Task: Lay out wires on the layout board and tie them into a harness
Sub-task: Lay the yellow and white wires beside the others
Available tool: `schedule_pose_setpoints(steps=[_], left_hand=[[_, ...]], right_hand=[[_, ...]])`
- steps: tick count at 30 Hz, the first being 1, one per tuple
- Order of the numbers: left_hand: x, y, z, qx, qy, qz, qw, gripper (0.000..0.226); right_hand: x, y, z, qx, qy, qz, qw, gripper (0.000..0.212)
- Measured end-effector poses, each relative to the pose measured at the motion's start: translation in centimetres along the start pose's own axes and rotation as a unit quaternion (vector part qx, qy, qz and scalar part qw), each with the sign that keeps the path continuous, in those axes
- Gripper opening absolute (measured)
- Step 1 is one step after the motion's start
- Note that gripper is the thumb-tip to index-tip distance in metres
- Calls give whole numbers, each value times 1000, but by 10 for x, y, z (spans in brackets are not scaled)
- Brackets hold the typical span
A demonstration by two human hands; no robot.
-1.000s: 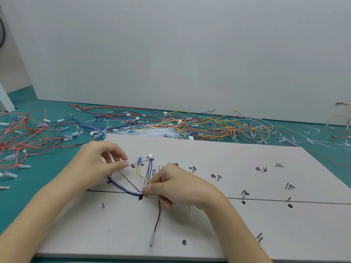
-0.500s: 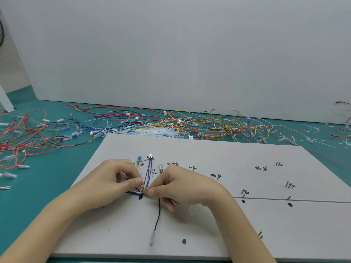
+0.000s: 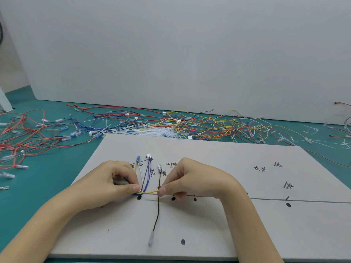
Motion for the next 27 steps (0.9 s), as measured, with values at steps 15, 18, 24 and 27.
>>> schedule_pose_setpoints(steps=[15,18,24,27], left_hand=[[3,-2,-2,-17,2,19,1000,12],[0,0,-1,-19,2,58,998,21],[-9,12,-5,45,-8,33,998,39],[-12,19,-5,68,-7,-19,997,44]], right_hand=[[-18,-18,6,-43,56,-18,997,13],[-20,-26,5,-76,60,-24,995,15],[-23,-32,-2,-160,64,-50,984,20],[-21,-31,-4,-175,53,-62,981,22]])
Point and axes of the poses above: each hand's wrist, its own z-axis away from the middle knuckle, its own y-axis out of the palm, x = y × z, the point moved 8 cm from there along -z, towards the middle knuckle
